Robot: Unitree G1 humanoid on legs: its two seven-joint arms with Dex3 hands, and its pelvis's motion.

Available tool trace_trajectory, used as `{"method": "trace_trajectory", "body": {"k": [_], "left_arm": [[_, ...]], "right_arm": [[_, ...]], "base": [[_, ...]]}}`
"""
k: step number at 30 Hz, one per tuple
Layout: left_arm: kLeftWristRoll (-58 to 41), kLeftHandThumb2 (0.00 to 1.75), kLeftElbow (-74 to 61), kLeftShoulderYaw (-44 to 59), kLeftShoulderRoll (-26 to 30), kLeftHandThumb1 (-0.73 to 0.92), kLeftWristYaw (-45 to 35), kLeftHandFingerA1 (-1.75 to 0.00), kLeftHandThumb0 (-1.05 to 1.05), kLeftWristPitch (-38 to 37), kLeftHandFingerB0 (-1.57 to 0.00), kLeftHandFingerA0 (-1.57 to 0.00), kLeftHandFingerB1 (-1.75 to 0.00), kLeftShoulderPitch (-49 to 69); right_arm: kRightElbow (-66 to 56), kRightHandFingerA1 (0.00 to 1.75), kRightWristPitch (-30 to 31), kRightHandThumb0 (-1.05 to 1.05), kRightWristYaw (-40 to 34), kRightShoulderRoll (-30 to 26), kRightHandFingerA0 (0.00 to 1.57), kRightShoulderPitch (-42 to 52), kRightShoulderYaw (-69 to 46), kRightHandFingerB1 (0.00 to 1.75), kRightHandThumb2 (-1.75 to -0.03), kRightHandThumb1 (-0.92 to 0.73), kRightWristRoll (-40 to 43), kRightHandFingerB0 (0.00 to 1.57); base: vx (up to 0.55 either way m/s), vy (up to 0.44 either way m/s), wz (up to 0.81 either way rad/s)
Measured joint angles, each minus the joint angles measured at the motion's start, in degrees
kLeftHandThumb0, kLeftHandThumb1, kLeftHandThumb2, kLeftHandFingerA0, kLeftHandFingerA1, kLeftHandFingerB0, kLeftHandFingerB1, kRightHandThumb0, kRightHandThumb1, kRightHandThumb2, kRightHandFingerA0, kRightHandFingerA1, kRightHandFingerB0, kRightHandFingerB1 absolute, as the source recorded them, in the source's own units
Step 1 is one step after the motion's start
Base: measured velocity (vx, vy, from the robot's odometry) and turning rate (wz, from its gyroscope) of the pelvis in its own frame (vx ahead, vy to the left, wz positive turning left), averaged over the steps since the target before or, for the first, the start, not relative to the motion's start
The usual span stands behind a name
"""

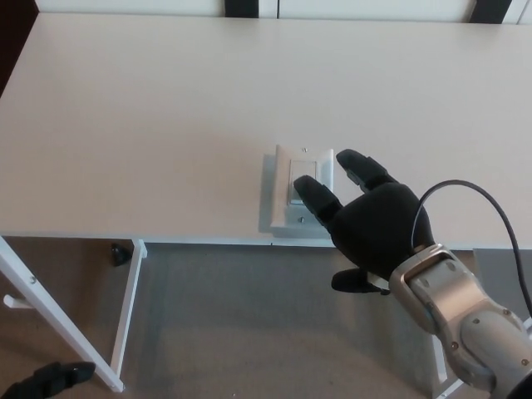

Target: The robot walk towards a table in front and then clicks the light switch button using the right hand's index finger

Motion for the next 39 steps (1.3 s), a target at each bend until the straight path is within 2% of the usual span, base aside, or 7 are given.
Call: {"method": "trace_trajectory", "body": {"k": [3, 6, 13, 20, 30, 31, 39], "left_arm": [[0.0, 0.59, 0.0, 0.0, 0.0, 0.66, -0.1, -0.55, -0.23, 0.0, -0.35, -0.49, -0.42, 0.0], [0.0, 0.59, 0.2, 0.0, 0.0, 0.66, -0.1, -0.56, -0.23, 0.0, -0.35, -0.51, -0.42, -0.3], [0.1, 0.59, 0.9, 0.0, 0.0, 0.66, -0.1, -0.55, -0.23, 0.0, -0.35, -0.49, -0.42, -1.1], [0.3, 0.59, 1.2, -0.1, 0.1, 0.66, -0.1, -0.55, -0.25, 0.0, -0.34, -0.5, -0.42, -1.8], [0.7, 0.59, 1.5, -0.5, 0.3, 0.65, 0.0, -0.57, -0.25, 0.0, -0.35, -0.53, -0.42, -1.9], [0.7, 0.59, 1.5, -0.5, 0.3, 0.65, 0.0, -0.57, -0.25, 0.0, -0.35, -0.53, -0.43, -1.9], [0.9, 0.59, 1.8, -0.6, 0.3, 0.65, 0.0, -0.56, -0.25, 0.0, -0.34, -0.5, -0.42, -2.4]], "right_arm": [[0.3, 0.0, 0.4, -1.03, -0.8, 0.1, 0.0, 0.0, 0.7, 0.16, -0.97, -0.62, -0.5, 0.09], [0.8, 0.09, 0.5, -0.99, -1.8, 0.1, 0.0, 0.0, 1.3, 0.19, -0.97, -0.6, -0.8, 0.08], [0.9, 0.01, 1.3, -1.02, -2.9, -0.1, 0.0, 0.6, 2.8, 0.18, -0.97, -0.62, -1.2, 0.07], [0.7, 0.05, 1.7, -1.03, -3.7, -0.3, 0.0, 1.3, 4.1, 0.13, -0.98, -0.62, -1.4, 0.02], [0.5, 0.01, 2.2, -1.05, -4.0, -0.6, 0.0, 1.5, 4.5, 0.13, -0.99, -0.64, -1.6, 0.07], [0.3, 0.08, 2.3, -1.04, -4.1, -0.7, 0.0, 1.5, 4.4, 0.09, -1.0, -0.64, -1.6, 0.0], [-10.9, 0.0, 0.6, -1.05, -2.3, -3.5, 0.0, 1.7, -0.2, 0.0, -0.99, -0.66, 0.1, 0.0]], "base": [[0.0, 0.0, 0.0], [0.0, 0.0, 0.0], [0.0, 0.0, 0.0], [0.0, 0.0, 0.0], [0.0, 0.0, 0.0], [0.0, 0.0, 0.0], [0.0, 0.0, 0.0]]}}
